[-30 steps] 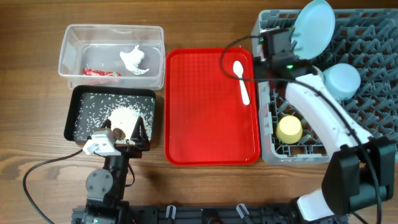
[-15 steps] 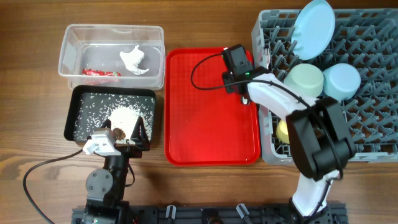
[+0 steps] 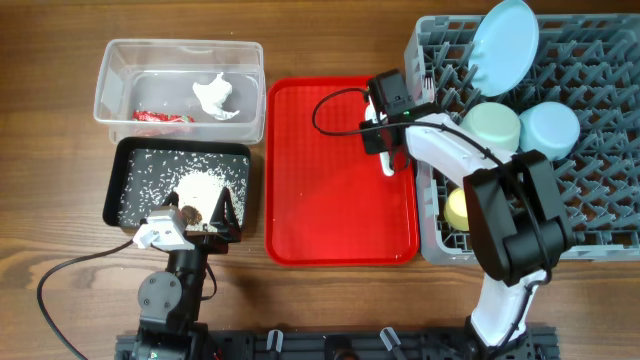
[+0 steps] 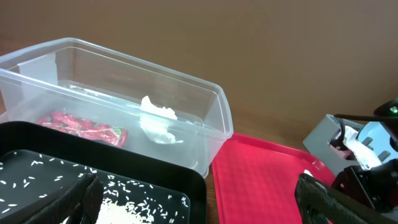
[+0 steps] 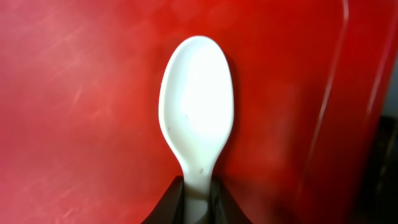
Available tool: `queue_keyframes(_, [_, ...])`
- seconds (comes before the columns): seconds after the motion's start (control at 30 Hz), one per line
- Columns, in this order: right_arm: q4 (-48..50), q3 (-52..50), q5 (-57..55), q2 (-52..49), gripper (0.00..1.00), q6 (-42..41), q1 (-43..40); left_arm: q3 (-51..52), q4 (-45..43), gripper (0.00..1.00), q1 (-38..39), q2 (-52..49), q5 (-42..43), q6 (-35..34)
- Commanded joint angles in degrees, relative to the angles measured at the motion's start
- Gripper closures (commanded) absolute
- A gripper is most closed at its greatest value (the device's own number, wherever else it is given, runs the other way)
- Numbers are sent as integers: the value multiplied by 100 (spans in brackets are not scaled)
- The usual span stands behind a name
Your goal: Sort waste into correct bins and load items into the dishwasher rack
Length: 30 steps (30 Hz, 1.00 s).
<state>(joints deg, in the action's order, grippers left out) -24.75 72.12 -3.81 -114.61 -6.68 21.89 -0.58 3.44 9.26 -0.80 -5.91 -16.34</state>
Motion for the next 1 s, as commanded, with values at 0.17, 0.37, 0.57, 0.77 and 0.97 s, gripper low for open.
queue_keyframes(0.17, [-234,-46,-645,2131,89,-96,-321,26,4,0,-37,42,31,94])
queue_keyframes(0.37, [-107,-46,-544,1871,89,153,-1244,26,4,0,-37,42,31,94])
queue_keyframes(0.57, [-684,11,-164,2391,46,520,-1115,26,2,0,-37,42,31,94])
queue_keyframes(0.77, [-1119,57,2127,4774,0,350,-1045,26,4,0,-37,42,31,94])
queue_keyframes(0.97, [-2756,57,2481,6286,0,376,-1045,26,4,0,-37,42,31,94])
